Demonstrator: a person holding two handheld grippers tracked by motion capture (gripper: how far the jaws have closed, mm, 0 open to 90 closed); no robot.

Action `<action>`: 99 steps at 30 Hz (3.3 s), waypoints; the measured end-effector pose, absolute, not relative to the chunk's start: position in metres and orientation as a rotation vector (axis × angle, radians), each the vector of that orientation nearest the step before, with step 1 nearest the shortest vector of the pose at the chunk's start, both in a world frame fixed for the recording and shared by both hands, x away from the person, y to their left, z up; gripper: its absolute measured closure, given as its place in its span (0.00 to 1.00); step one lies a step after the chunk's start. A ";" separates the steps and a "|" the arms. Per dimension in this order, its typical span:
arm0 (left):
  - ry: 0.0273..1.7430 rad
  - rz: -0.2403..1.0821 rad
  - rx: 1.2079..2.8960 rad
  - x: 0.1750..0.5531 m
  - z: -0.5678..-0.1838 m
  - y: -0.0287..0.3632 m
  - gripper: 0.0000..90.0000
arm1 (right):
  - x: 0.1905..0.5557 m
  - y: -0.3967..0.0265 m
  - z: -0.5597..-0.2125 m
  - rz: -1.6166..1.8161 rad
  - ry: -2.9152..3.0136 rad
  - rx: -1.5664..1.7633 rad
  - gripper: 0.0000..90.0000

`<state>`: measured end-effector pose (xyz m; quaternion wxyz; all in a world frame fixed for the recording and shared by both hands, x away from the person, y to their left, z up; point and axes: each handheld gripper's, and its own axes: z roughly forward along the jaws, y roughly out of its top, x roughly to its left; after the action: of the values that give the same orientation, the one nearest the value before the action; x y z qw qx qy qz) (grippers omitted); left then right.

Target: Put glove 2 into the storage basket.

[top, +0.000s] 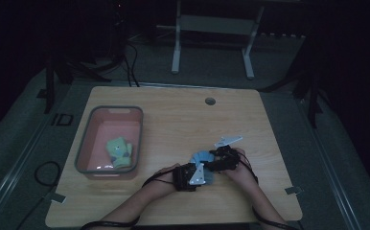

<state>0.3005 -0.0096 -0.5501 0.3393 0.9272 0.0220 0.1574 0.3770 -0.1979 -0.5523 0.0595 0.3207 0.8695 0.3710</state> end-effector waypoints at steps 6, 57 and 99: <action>0.072 0.386 2.412 0.303 -0.550 -0.008 0.80 | 0.376 -0.197 -0.552 1.164 2.663 0.957 0.61; 0.168 0.495 2.465 0.305 -0.453 0.065 0.85 | 0.395 -0.123 -0.463 1.418 2.686 0.909 0.87; 0.436 0.599 2.532 0.290 -0.434 0.201 0.85 | 0.409 0.039 -0.443 1.486 2.797 0.718 0.87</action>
<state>0.2899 0.2009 -0.4341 0.2489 0.9296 0.1599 0.2200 0.4090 0.0386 -0.4425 -0.0531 0.2208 0.8601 0.4568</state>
